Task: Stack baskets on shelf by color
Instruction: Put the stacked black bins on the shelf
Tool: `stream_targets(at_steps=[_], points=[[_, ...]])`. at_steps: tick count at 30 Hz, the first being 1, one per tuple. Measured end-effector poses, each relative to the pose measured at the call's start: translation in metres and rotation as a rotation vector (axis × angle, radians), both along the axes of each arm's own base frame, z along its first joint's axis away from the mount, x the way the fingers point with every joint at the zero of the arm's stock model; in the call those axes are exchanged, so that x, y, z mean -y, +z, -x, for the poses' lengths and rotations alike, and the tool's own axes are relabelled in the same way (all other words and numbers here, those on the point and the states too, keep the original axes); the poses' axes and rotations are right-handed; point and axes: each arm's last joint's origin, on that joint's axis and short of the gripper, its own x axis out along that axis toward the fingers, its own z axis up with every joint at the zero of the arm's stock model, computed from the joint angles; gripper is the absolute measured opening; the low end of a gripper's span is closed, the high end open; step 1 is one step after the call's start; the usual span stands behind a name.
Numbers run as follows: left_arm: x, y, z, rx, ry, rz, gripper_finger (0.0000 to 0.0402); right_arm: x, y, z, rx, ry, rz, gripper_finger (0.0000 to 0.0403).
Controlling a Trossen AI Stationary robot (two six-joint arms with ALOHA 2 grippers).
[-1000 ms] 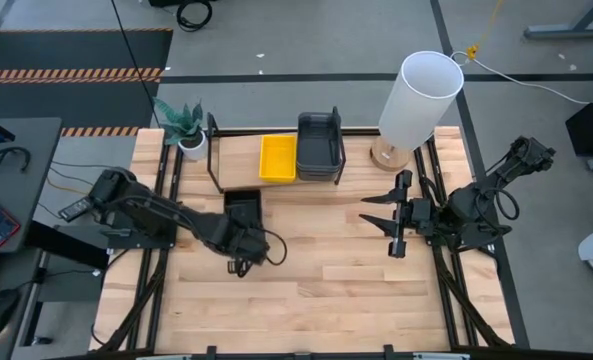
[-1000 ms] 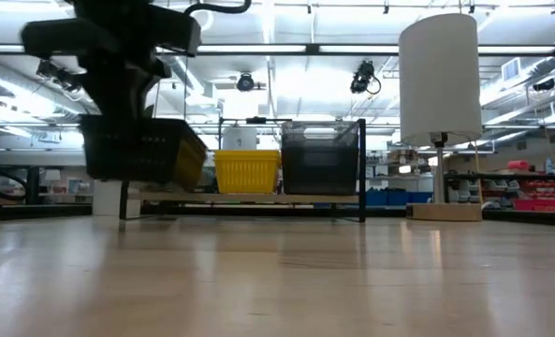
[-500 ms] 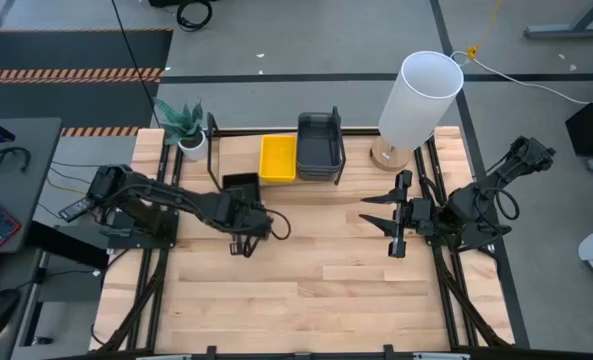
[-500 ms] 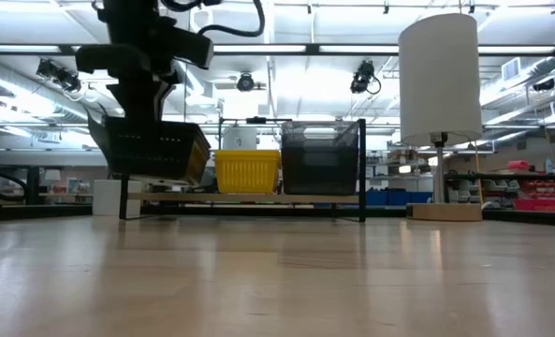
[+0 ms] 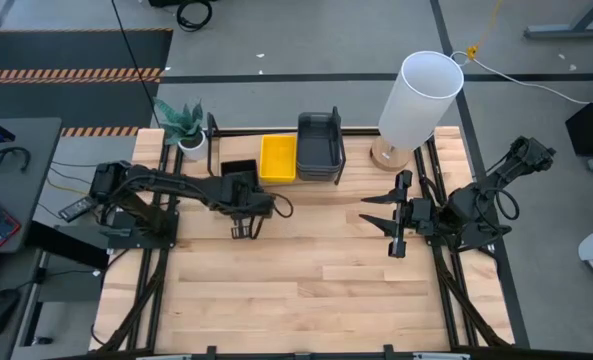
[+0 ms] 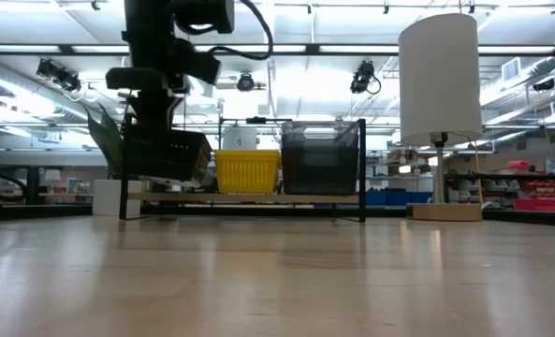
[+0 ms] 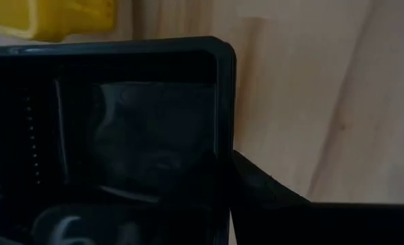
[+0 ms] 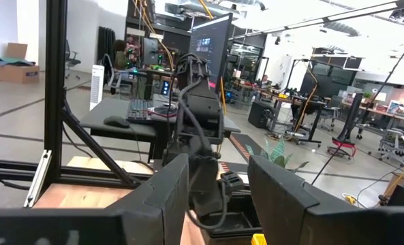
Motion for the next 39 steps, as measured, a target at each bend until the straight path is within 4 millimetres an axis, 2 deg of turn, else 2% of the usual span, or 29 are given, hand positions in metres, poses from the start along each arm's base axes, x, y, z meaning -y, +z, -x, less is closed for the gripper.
stream_targets(at_steps=[26, 33, 39], points=[[-0.072, 0.0, 0.004, -0.043, 0.006, -0.023, 0.0022, 0.0, 0.0, 0.0, -0.001, 0.0, 0.0, 0.0158], [-0.081, 0.0, 0.006, -0.066, -0.028, -0.024, 0.0023, 0.0, 0.0, 0.0, -0.001, 0.003, 0.001, 0.0158], [-0.081, 0.001, 0.004, -0.066, -0.091, -0.031, 0.0023, 0.0, 0.0, 0.0, -0.001, 0.002, 0.001, 0.0158]])
